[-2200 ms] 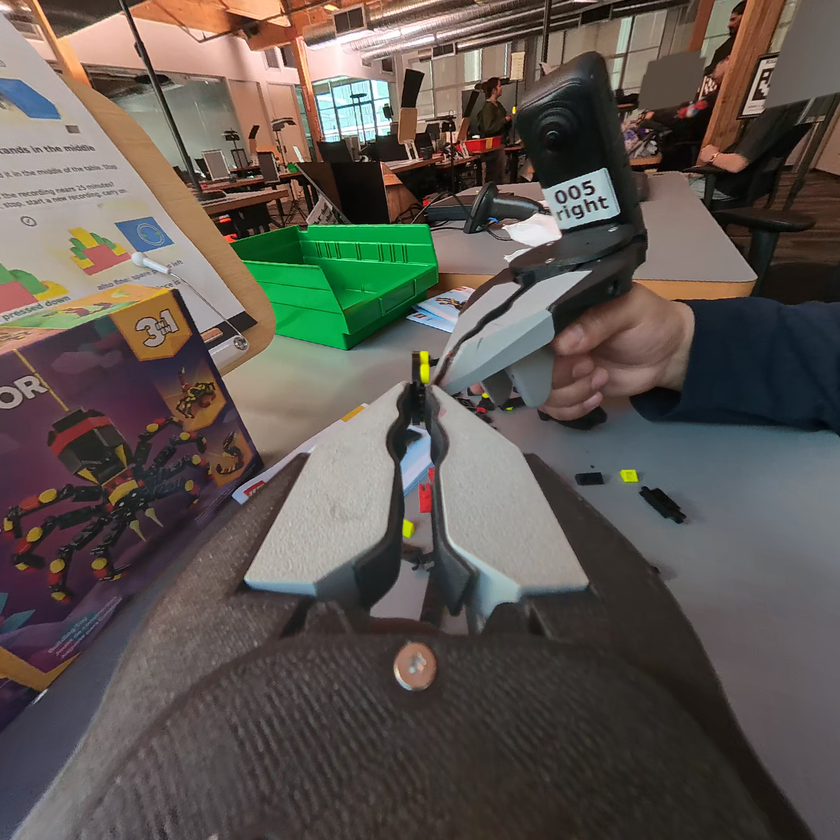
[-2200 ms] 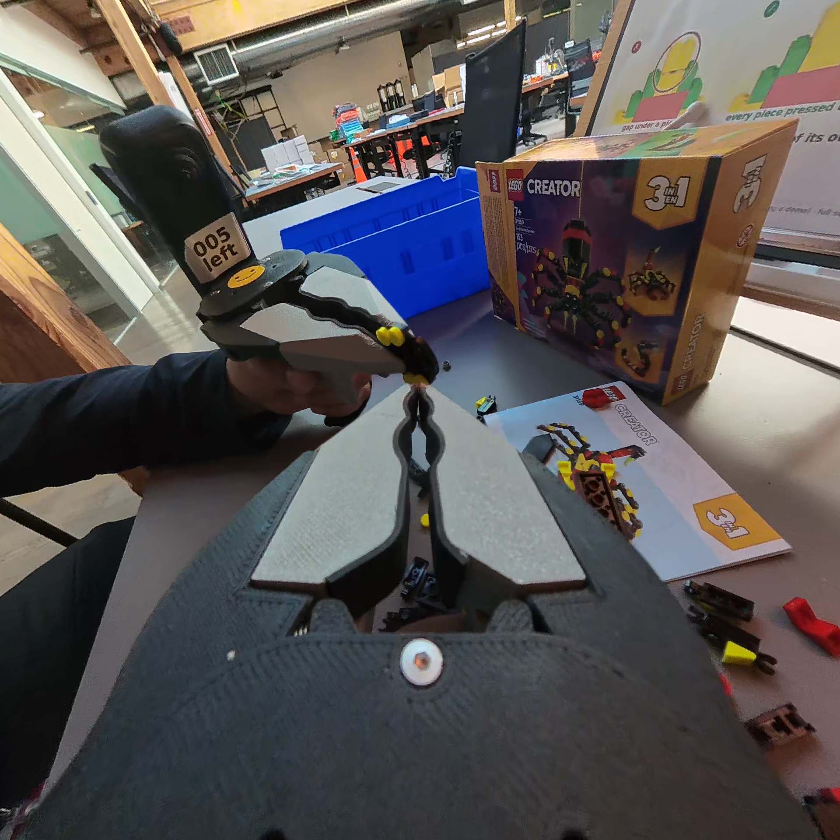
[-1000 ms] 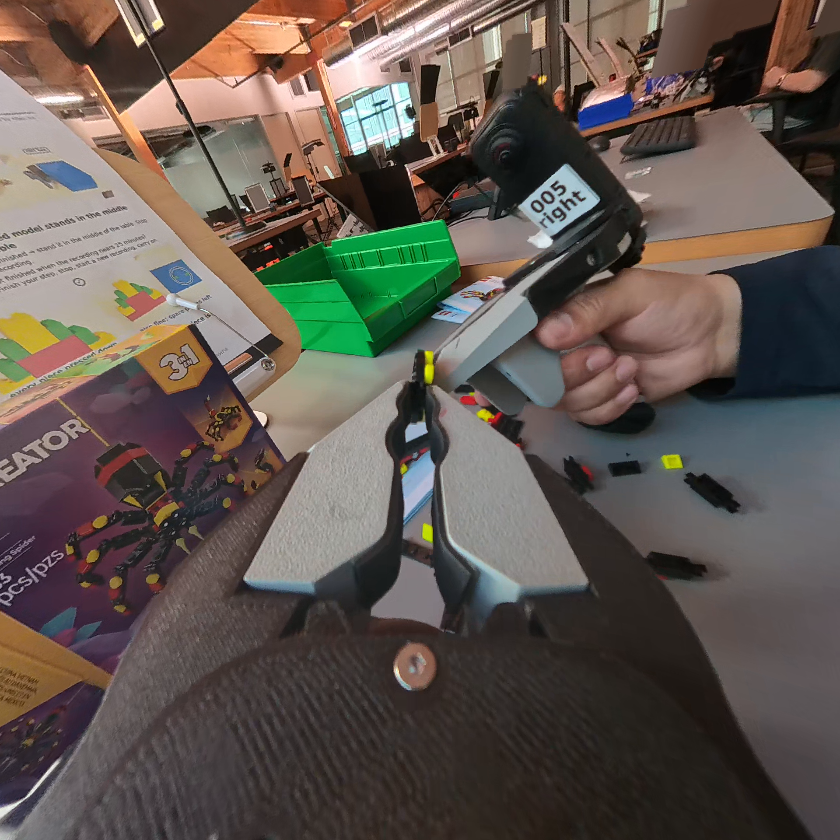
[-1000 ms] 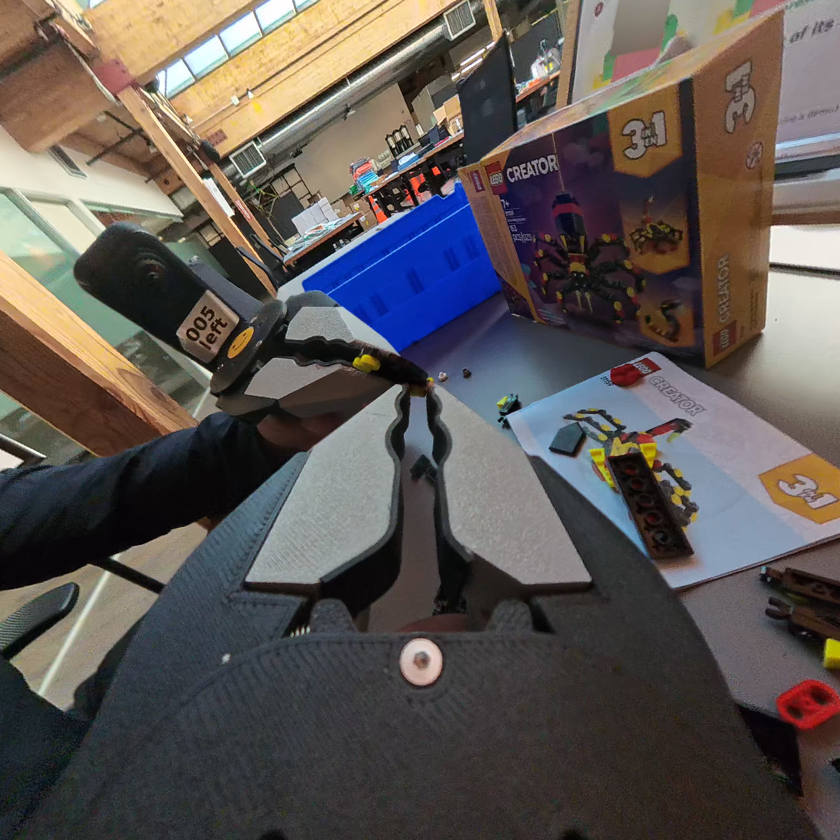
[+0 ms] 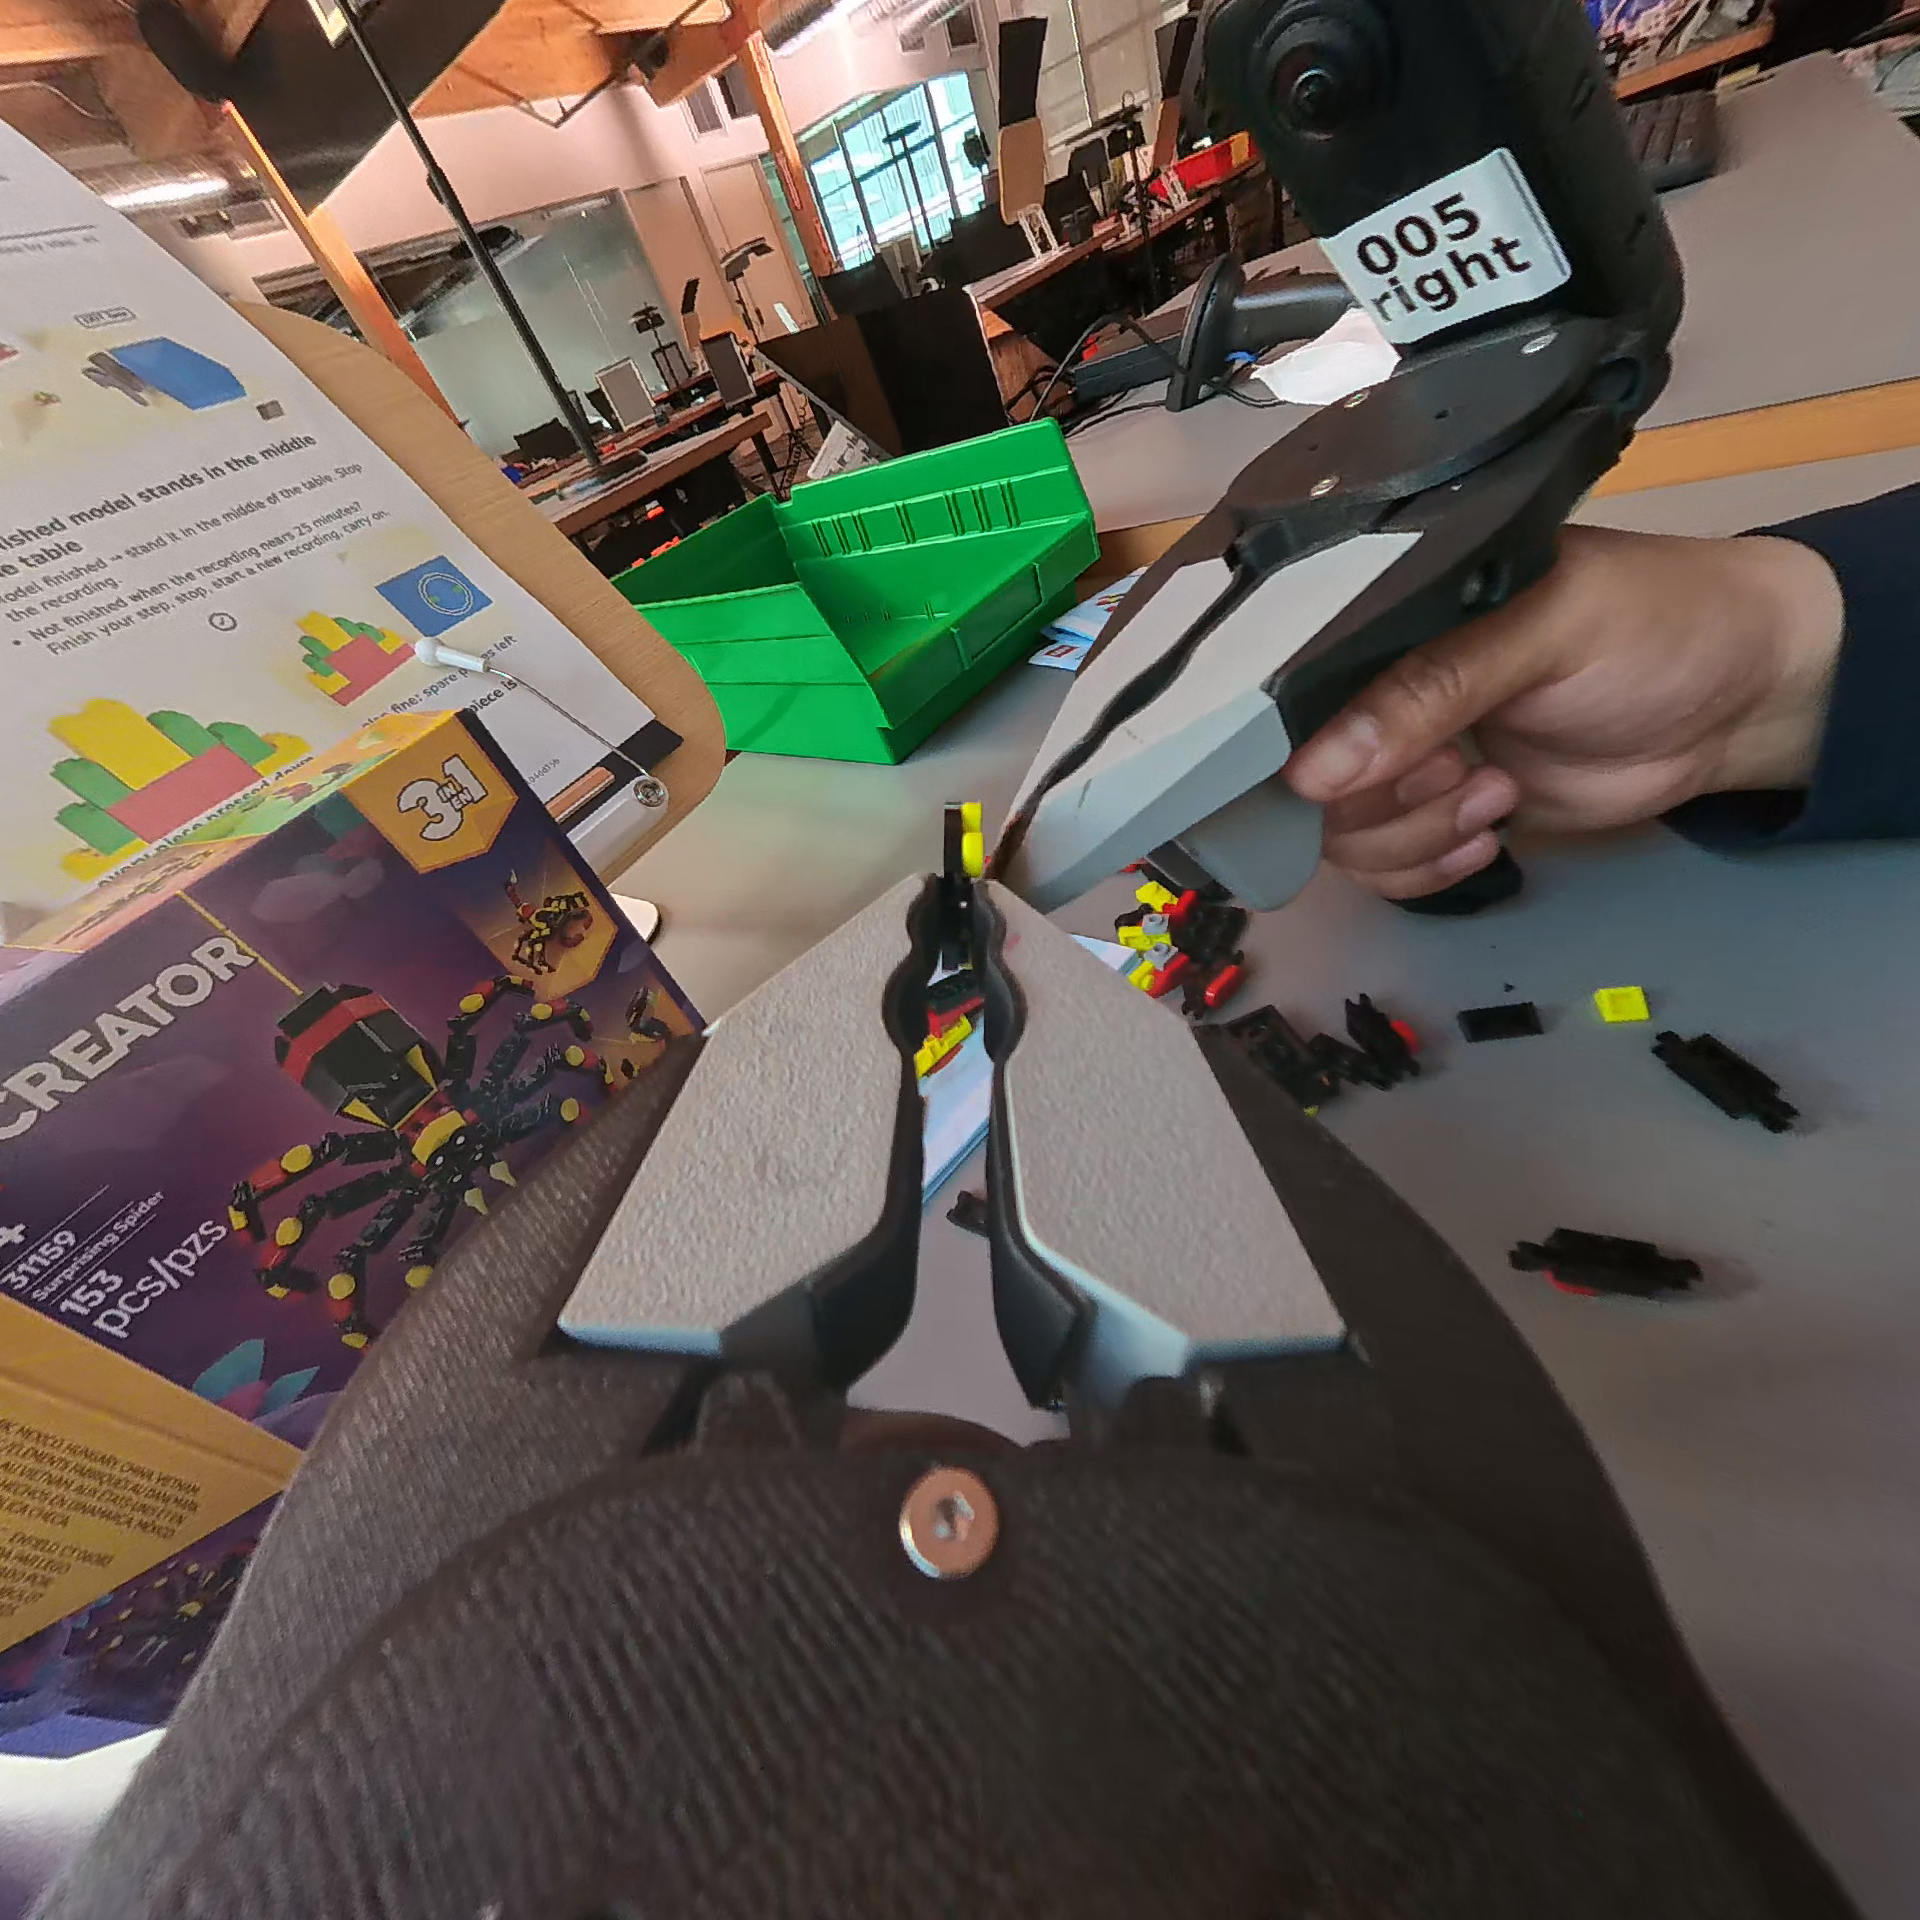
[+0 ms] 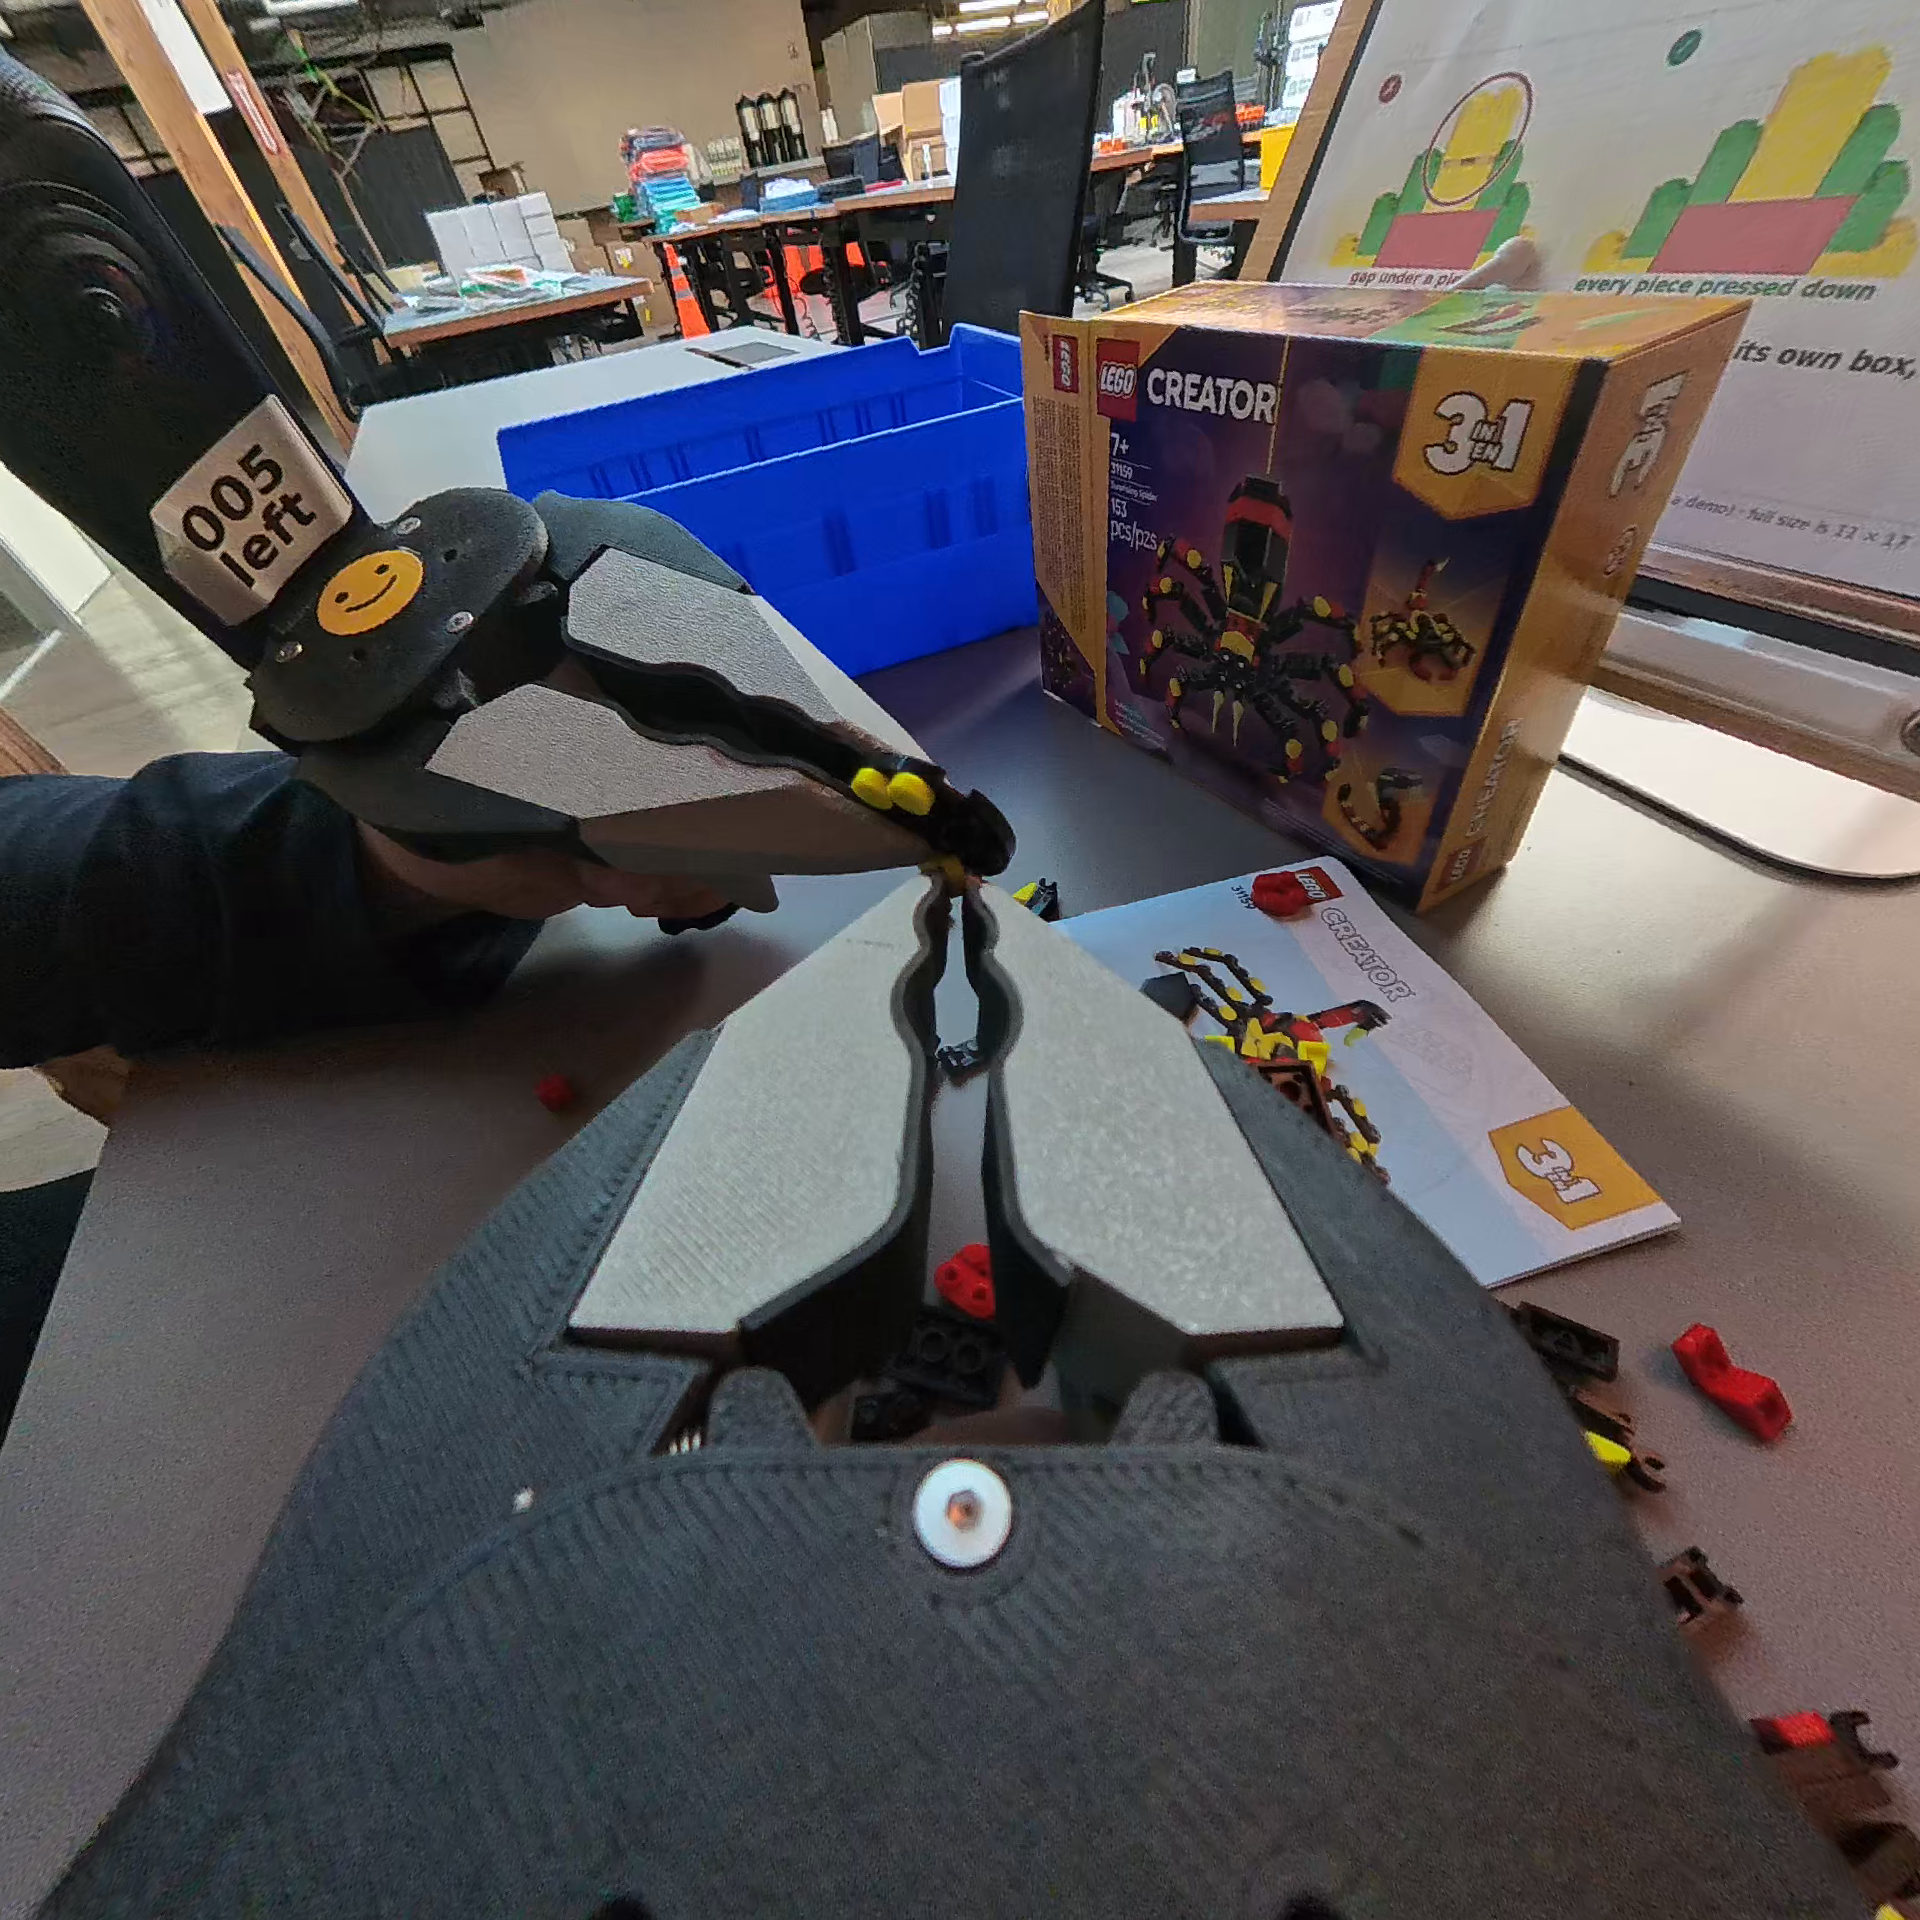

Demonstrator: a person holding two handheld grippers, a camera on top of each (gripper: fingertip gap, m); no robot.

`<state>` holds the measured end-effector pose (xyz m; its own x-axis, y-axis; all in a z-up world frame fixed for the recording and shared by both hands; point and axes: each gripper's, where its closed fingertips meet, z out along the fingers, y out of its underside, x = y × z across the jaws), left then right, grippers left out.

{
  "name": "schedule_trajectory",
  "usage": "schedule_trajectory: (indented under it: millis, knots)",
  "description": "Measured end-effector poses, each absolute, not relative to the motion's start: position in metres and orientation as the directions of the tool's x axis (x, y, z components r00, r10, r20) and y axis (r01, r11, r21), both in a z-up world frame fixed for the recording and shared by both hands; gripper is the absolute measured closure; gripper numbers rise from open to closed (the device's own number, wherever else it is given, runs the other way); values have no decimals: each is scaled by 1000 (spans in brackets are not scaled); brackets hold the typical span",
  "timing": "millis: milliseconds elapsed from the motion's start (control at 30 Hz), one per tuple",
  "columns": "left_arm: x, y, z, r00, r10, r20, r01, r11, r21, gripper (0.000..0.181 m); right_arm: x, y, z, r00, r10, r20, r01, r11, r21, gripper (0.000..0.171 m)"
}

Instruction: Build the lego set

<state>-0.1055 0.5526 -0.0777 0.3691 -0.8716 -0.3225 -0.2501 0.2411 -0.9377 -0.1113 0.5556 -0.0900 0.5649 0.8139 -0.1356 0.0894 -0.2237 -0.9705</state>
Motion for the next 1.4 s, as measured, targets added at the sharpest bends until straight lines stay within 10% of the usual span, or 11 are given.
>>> schedule_trajectory:
  millis: [1200,1400]
  knots:
    - [-111,564,-73,446,-827,-341,-256,246,-935,179,-110,558,-92,596,799,-82,126,-194,-973,171]
    - [-135,584,-52,514,-856,-54,-36,42,-998,179,-106,560,-86,605,790,-93,95,-188,-978,171]
